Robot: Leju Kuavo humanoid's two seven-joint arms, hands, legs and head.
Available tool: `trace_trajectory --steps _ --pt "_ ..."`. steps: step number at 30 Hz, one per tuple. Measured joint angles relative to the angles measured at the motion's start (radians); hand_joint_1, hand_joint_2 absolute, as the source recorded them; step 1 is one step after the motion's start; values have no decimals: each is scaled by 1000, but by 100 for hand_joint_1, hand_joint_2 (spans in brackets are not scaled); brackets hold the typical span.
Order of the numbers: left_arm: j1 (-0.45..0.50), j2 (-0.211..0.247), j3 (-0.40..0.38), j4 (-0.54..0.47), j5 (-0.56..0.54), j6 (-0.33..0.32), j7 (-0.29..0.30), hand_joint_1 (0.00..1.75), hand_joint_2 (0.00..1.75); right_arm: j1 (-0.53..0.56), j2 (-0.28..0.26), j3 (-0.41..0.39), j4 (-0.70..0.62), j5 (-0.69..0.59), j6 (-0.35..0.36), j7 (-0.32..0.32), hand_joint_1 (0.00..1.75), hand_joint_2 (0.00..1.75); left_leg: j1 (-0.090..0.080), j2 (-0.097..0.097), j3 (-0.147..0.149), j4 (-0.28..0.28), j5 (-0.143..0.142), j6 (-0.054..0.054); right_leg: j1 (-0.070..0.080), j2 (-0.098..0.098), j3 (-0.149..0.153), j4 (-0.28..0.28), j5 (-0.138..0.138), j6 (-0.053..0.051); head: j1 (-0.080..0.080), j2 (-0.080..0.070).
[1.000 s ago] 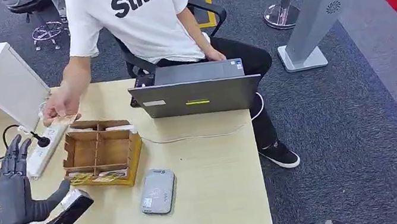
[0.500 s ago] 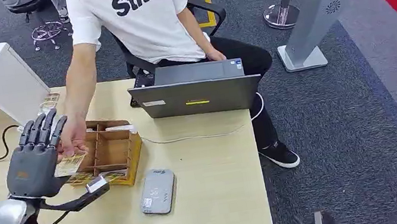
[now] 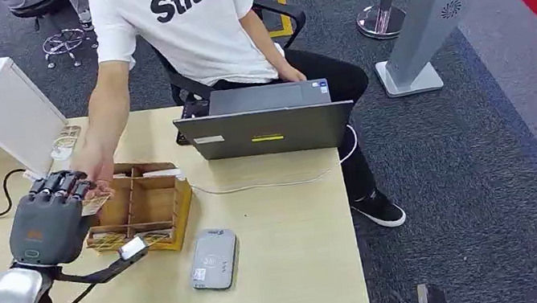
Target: Pass the card to the sensor for recognition and then transmit it.
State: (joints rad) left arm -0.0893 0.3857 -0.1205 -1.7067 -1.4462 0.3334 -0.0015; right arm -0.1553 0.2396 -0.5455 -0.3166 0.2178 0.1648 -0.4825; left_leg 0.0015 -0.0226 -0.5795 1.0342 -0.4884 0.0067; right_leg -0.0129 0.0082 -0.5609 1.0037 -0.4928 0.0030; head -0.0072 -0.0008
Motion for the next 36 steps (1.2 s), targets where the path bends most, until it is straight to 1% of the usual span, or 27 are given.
trace_trajectory --steps 4,6,8,12,17,19,21,25,30,33,36 --pt "0 -12 -3 0 5 11 -4 175 175 0 0 5 0 -4 -1 -3 0 175 0 0 0 0 0 0 0 0 0 0 0 0 0 0" --pt "-2 -26 -14 0 5 14 -12 175 175 0 0 7 0 -4 -8 -5 0 175 0 0 0 0 0 0 0 0 0 0 0 0 0 0" --pt "-2 -43 -32 0 5 15 -21 175 175 0 0 11 0 -4 -15 -10 0 175 0 0 0 0 0 0 0 0 0 0 0 0 0 0" --pt "-1 -86 -97 2 -3 15 -32 175 175 0 1 22 0 -7 -18 -14 0 175 0 0 0 0 0 0 0 0 0 0 0 0 0 0" --pt "-1 -110 -130 6 -4 14 -32 175 175 1 2 27 0 -8 -18 -14 0 175 0 0 0 0 0 0 0 0 -1 0 0 0 0 0" --pt "-2 -116 -146 8 1 7 -42 175 175 1 2 29 0 -10 -18 -14 0 175 0 0 0 0 0 0 0 0 -1 0 0 0 0 0" --pt "-2 -127 -174 16 5 -11 -51 175 175 1 2 31 0 -13 -18 -14 0 175 0 0 0 0 0 0 0 0 -1 0 0 0 0 0" --pt "-8 -144 -253 39 13 -49 -63 175 175 1 3 37 0 -27 -18 -14 0 175 0 0 0 0 0 0 0 0 -1 0 0 0 0 0" --pt "-27 -154 -352 64 33 -133 -59 175 175 1 3 51 0 -37 -16 -15 0 175 0 0 0 0 0 0 0 0 -1 0 0 0 0 0" --pt "-37 -154 -378 78 53 -187 -41 175 175 2 3 54 0 -41 -14 -15 0 175 0 0 0 0 0 0 0 0 -1 0 0 0 0 0" --pt "-43 -151 -384 108 65 -231 -23 175 175 2 3 56 0 -43 -12 -12 0 175 0 0 0 0 0 0 0 0 -1 0 0 0 0 0"
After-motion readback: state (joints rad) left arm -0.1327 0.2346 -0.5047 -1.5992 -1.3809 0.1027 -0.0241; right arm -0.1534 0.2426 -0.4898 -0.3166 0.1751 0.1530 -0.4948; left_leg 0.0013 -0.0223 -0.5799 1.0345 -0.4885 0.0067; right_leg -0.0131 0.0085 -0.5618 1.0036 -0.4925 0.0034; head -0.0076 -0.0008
